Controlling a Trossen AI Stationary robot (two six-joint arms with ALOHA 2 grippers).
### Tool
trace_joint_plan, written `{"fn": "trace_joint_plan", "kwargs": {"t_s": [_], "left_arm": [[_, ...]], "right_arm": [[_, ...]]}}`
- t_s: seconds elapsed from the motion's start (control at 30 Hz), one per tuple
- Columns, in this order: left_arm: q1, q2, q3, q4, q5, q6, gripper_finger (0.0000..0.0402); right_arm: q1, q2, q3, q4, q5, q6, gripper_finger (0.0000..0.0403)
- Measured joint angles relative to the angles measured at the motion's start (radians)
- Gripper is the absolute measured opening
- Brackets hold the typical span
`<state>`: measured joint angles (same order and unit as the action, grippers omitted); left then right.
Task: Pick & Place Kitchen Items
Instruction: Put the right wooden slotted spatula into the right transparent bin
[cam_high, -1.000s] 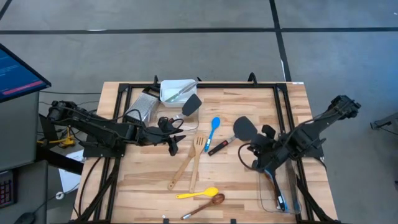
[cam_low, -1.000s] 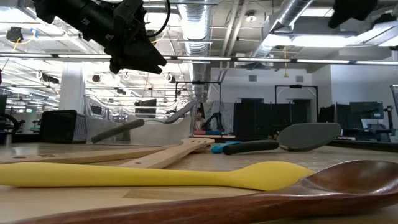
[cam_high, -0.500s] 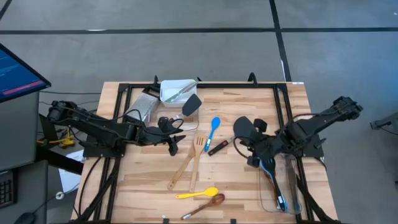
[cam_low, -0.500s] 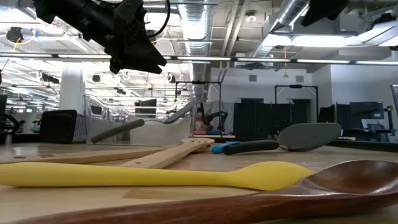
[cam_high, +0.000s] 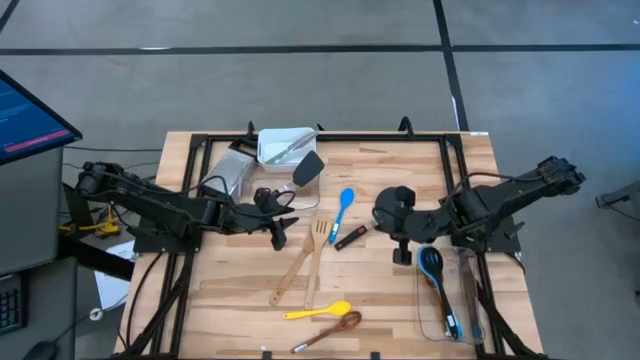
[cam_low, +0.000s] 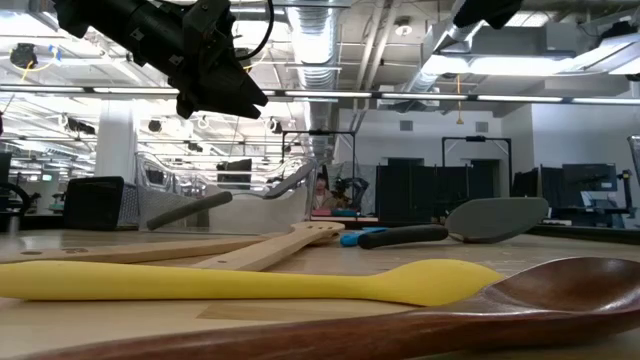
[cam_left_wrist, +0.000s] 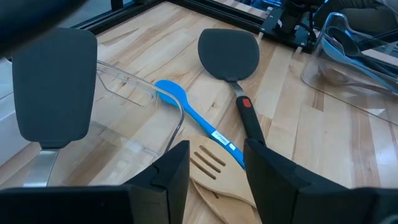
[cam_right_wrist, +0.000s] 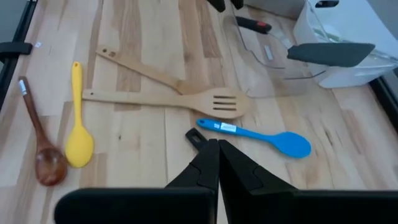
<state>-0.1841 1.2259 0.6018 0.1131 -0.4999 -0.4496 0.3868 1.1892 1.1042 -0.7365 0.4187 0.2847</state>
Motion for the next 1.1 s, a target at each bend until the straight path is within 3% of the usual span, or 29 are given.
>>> {"fn": "trace_joint_plan", "kwargs": {"t_s": [0.43,0.7,1.1], "left_arm": [[0.0,0.0,0.0,0.0,0.0,0.0,0.0138],[0.0,0.0,0.0,0.0,0.0,0.0,0.0138],[0.0,0.0,0.0,0.0,0.0,0.0,0.0138]], "right_arm": [[-0.038,0.0,-0.007,0.066,-0.039,-0.09,0.0],[-0.113,0.0,-0.12,0.229,-0.211,-0.153,0.0],[-0.168,0.0,-0.215,0.335,-0.216,-0.138,0.0]]}}
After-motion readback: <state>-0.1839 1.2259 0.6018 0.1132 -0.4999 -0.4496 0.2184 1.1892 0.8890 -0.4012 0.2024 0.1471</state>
